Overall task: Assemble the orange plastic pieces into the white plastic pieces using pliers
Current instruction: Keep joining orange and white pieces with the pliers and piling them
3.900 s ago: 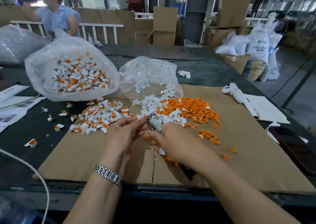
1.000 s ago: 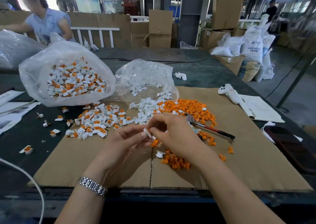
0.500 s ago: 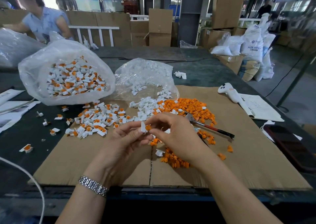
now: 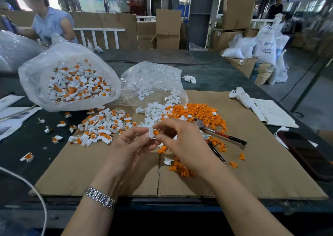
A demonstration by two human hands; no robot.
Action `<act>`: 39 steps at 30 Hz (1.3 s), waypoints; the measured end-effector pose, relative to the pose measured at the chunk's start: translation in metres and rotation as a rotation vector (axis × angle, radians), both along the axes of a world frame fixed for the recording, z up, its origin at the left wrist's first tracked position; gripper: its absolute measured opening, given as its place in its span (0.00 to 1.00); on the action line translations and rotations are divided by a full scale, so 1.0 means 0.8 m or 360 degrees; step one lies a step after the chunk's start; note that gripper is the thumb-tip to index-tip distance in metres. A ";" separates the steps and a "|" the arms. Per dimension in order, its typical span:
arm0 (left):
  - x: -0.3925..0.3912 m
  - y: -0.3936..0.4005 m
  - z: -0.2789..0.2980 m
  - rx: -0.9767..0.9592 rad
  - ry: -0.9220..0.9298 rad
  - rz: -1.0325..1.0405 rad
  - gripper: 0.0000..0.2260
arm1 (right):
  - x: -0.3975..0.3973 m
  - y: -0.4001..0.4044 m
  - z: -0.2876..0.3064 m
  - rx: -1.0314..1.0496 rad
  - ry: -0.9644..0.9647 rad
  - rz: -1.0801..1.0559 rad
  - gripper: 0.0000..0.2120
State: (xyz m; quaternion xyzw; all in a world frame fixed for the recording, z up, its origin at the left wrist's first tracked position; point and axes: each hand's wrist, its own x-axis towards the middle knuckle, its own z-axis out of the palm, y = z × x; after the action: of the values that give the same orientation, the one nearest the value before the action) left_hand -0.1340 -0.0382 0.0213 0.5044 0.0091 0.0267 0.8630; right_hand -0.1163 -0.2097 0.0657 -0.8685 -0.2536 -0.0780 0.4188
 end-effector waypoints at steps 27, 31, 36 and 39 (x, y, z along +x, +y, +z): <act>0.007 0.006 -0.013 0.0268 0.0174 0.0107 0.17 | 0.008 -0.003 -0.019 -0.0290 -0.0109 -0.0127 0.14; 0.008 0.004 -0.012 0.0195 0.0236 0.0133 0.15 | 0.044 -0.048 -0.025 -0.0714 0.0045 -0.0650 0.18; 0.008 0.002 -0.016 0.0113 0.0306 0.0155 0.14 | 0.075 -0.081 -0.039 -0.1256 0.0437 -0.0857 0.26; 0.009 0.002 -0.014 0.0150 0.0338 0.0176 0.17 | 0.083 -0.085 -0.042 -0.1295 0.0453 -0.0822 0.19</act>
State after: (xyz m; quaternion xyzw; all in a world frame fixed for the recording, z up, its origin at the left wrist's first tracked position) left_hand -0.1270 -0.0369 0.0097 0.5430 0.1270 0.0212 0.8298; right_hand -0.0499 -0.2779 0.0321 -0.9978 0.0193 0.0453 0.0436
